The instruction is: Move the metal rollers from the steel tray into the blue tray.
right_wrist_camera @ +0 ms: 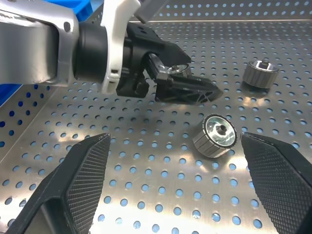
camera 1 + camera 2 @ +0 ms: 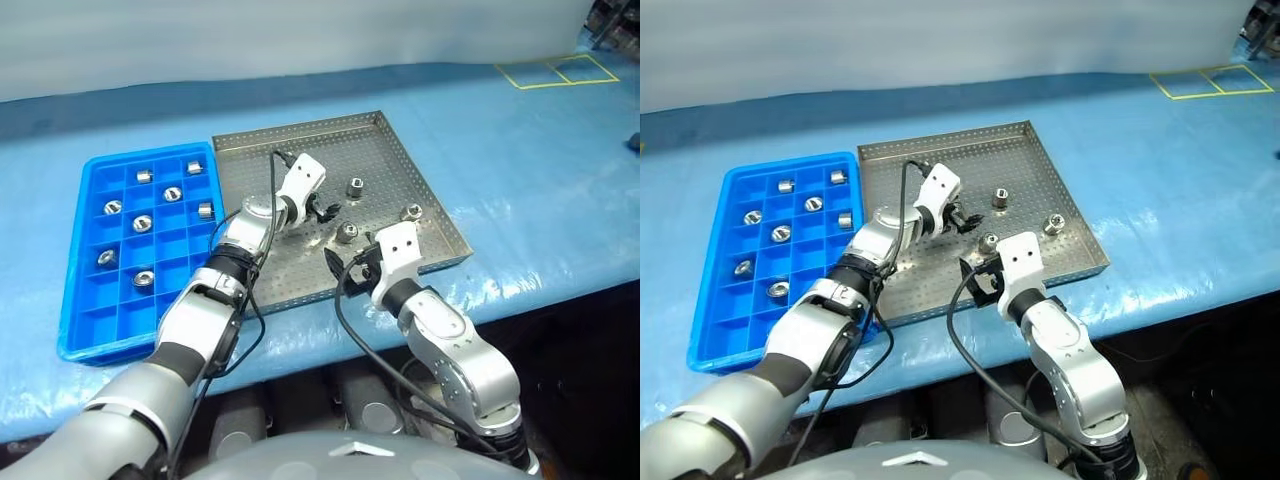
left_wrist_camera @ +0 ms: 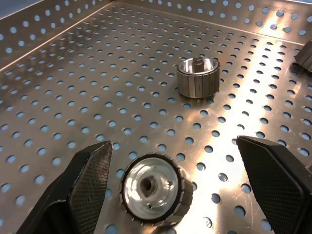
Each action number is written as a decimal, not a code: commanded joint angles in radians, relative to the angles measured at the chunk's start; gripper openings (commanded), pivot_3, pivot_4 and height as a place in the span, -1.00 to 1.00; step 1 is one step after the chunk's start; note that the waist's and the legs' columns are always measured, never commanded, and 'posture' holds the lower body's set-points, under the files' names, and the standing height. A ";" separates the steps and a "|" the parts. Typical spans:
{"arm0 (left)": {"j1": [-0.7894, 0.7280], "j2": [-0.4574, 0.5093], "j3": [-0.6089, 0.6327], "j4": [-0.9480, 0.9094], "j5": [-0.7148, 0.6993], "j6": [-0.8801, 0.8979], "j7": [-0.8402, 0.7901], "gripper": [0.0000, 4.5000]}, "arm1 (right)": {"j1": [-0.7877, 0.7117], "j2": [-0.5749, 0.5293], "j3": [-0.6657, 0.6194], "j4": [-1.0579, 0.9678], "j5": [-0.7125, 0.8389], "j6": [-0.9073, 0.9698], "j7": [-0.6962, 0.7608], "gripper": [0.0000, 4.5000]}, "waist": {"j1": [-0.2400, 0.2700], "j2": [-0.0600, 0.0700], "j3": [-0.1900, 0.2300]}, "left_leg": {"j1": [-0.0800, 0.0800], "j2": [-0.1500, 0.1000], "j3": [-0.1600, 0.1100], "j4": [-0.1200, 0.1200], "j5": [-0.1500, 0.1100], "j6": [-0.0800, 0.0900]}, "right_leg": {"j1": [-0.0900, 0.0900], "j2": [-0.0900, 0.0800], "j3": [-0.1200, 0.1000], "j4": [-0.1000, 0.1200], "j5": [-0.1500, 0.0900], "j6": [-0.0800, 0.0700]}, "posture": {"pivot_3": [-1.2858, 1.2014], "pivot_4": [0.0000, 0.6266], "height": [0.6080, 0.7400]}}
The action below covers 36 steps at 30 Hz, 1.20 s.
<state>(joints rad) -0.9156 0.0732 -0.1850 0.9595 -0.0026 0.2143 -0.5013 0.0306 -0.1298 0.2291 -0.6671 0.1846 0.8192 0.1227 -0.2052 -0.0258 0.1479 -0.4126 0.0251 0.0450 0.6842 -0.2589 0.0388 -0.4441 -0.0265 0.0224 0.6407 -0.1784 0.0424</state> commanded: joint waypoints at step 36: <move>0.778 0.295 0.479 -1.566 -0.177 0.516 0.177 -0.16 | -0.243 0.007 0.146 0.172 0.031 -0.044 0.171 1.00 | 0.119 0.001 0.001 | 0.001 0.002 0.000 -0.001 0.000 -0.001 | -0.001 -0.001 0.000 0.002 -0.001 -0.002 | 0.07 -0.52 1.00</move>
<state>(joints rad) -0.1619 0.3687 0.2568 -0.4910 -0.1570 0.7026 -0.3426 -0.1837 -0.1305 0.3575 -0.4915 0.2047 0.8074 0.2652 -0.0862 -0.0252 0.1485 -0.4113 0.0270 0.0454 0.6830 -0.2587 0.0380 -0.4454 -0.0277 0.0220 0.6424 -0.1794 0.0396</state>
